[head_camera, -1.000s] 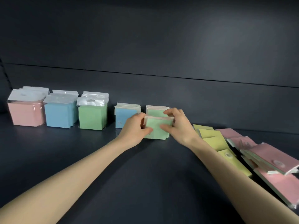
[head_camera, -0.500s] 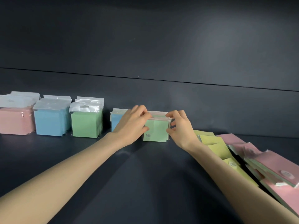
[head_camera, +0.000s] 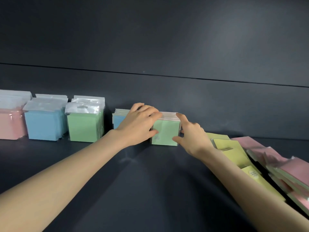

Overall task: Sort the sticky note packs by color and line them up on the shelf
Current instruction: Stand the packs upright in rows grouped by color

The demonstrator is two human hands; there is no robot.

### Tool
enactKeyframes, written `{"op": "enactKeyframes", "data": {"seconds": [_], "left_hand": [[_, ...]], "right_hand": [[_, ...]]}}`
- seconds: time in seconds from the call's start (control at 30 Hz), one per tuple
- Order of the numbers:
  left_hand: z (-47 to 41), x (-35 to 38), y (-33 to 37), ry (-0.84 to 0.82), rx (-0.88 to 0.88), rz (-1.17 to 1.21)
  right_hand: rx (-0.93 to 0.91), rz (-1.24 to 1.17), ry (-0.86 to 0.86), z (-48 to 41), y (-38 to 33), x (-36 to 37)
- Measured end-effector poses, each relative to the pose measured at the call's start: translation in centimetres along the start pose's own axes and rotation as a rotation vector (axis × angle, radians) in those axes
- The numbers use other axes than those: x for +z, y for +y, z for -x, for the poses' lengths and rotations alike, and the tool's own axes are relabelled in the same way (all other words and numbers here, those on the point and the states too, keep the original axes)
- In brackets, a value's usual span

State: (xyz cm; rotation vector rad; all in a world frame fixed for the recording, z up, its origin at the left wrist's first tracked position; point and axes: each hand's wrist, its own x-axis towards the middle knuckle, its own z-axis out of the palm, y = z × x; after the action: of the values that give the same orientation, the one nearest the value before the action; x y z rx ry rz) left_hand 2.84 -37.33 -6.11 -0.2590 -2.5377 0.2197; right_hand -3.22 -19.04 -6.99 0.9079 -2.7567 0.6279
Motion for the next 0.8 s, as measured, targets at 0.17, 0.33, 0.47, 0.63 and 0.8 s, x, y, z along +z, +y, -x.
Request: {"op": "enactKeyframes", "data": {"seconds": [0.17, 0.33, 0.47, 0.63, 0.8], "left_hand": [[-0.28, -0.25, 0.22, -0.106, -0.029, -0.015], [-0.05, -0.49, 0.19, -0.109, -0.032, 0.004], [0.31, -0.49, 0.31, -0.140, -0.020, -0.025], [0.04, -0.75, 0.53, -0.166, -0.015, -0.047], [-0.18, -0.92, 0.66, -0.197, -0.020, -0.076]], "right_hand": [[0.002, 0.040, 0.023, 0.30, -0.45, -0.06], [0.002, 0.041, 0.023, 0.44, -0.47, -0.38], [-0.002, 0.033, 0.021, 0.43, -0.59, -0.17], [0.002, 0.046, 0.034, 0.51, -0.71, 0.08], [-0.006, 0.065, 0.043, 0.39, -0.63, 0.31]]}}
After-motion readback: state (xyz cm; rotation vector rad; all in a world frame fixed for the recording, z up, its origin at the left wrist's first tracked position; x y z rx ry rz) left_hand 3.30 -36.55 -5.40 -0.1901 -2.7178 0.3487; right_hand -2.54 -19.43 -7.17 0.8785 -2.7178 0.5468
